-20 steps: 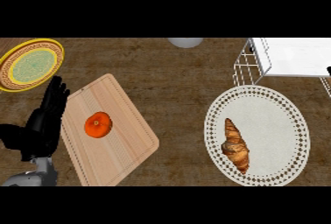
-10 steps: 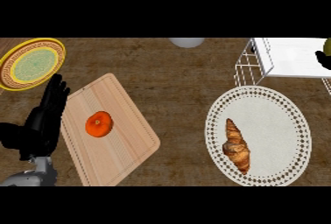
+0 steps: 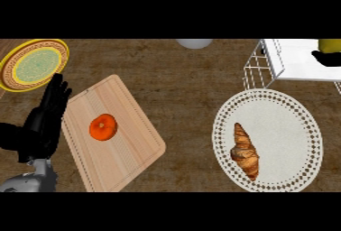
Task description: Pick the lemon from the placemat and place it in the tiered shelf
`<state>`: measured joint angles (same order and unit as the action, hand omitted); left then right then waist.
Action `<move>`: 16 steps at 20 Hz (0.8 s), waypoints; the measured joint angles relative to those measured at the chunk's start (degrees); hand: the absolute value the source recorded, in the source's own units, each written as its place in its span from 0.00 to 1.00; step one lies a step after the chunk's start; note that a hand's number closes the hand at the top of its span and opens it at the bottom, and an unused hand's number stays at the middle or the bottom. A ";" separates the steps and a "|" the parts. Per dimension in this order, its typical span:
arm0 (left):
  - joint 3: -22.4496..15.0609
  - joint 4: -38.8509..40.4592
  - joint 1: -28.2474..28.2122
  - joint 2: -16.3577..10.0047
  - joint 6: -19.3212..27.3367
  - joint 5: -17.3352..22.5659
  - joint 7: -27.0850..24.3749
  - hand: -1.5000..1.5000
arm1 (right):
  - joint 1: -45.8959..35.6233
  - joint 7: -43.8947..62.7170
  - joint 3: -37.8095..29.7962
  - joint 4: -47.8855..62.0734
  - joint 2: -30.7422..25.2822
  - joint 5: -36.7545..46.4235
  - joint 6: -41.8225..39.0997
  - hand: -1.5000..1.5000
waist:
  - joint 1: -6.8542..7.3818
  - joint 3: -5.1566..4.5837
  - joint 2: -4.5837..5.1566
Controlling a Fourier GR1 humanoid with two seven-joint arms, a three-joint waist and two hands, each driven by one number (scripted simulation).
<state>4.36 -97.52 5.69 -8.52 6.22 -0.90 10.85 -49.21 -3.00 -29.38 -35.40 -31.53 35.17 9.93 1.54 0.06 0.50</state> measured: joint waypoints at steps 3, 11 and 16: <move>0.04 1.61 0.48 0.51 -0.01 -0.07 -1.26 0.50 | -3.25 -1.25 -0.05 5.62 -0.82 -0.33 0.01 0.00 | 0.08 0.02 0.08; 0.09 1.20 1.04 0.74 0.27 -0.53 -0.47 0.50 | -7.00 -7.70 -2.23 12.49 -3.46 -4.24 -2.19 0.00 | -0.01 0.02 0.05; 0.31 2.02 0.89 1.00 0.17 -0.47 -1.32 0.50 | -8.63 -10.04 -5.58 13.01 -5.87 -8.66 -3.65 0.00 | -0.25 0.00 -0.03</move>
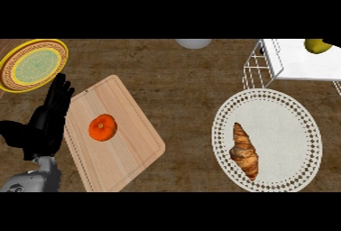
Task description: Pick the lemon from the placemat and place it in the tiered shelf
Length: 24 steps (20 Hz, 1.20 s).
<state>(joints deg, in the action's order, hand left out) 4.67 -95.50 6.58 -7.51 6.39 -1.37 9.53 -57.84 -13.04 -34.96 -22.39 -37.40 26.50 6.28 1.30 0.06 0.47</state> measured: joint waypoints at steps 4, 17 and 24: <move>0.55 -0.22 -0.90 -0.31 -0.30 0.19 -0.43 0.50 | 0.86 1.74 -2.04 -1.08 -2.95 -2.75 -0.34 0.00 | -0.58 -0.04 -0.26; 0.16 -2.93 -2.75 0.36 0.19 -0.39 0.57 0.50 | 12.28 4.67 -9.82 0.73 -19.65 -11.60 -11.31 0.00 | -1.19 -0.01 -0.39; 0.31 -1.62 -1.74 0.39 -0.01 -0.59 0.07 0.50 | 19.56 -0.35 -12.41 3.37 -25.53 -15.97 -20.41 0.00 | -1.00 0.02 -0.28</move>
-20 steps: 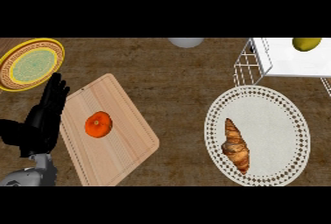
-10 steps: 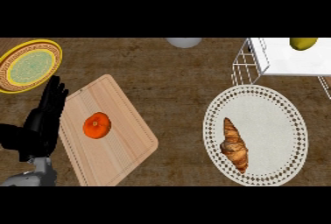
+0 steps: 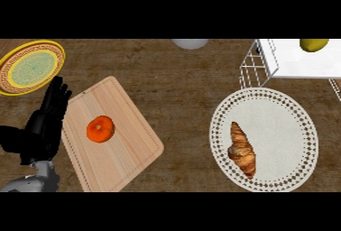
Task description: Pick the lemon from the placemat and place it in the tiered shelf
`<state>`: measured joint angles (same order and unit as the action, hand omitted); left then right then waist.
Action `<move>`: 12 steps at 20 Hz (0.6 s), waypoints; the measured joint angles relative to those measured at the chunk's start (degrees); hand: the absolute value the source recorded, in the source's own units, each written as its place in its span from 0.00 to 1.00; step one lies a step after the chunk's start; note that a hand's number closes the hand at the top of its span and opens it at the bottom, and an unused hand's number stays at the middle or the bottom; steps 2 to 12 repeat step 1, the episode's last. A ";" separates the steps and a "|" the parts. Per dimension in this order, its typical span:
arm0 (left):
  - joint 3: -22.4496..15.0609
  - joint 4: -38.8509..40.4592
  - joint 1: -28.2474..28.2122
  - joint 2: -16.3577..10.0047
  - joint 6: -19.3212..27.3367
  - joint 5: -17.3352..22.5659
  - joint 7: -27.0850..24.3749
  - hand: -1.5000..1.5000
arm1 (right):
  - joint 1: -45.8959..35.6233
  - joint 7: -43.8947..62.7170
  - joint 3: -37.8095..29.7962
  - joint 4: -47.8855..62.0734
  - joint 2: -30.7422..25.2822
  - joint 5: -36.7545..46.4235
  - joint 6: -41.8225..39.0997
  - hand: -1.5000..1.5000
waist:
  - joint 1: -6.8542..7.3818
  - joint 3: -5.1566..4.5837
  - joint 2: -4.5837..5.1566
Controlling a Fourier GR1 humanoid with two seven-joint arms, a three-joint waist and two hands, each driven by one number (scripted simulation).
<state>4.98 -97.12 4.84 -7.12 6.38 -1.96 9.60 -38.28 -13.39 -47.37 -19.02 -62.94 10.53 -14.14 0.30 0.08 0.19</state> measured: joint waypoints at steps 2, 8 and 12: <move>-0.34 0.60 0.38 0.32 0.17 -0.30 -0.12 0.50 | 0.76 -0.79 -0.34 0.63 -0.62 -0.53 -0.96 0.00 | 0.03 0.03 0.04; -0.34 0.60 0.38 0.32 0.17 -0.30 -0.12 0.50 | 0.76 -0.79 -0.34 0.63 -0.62 -0.53 -0.96 0.00 | 0.03 0.03 0.04; -0.34 0.60 0.38 0.32 0.17 -0.30 -0.12 0.50 | 0.76 -0.79 -0.34 0.63 -0.62 -0.53 -0.96 0.00 | 0.03 0.03 0.04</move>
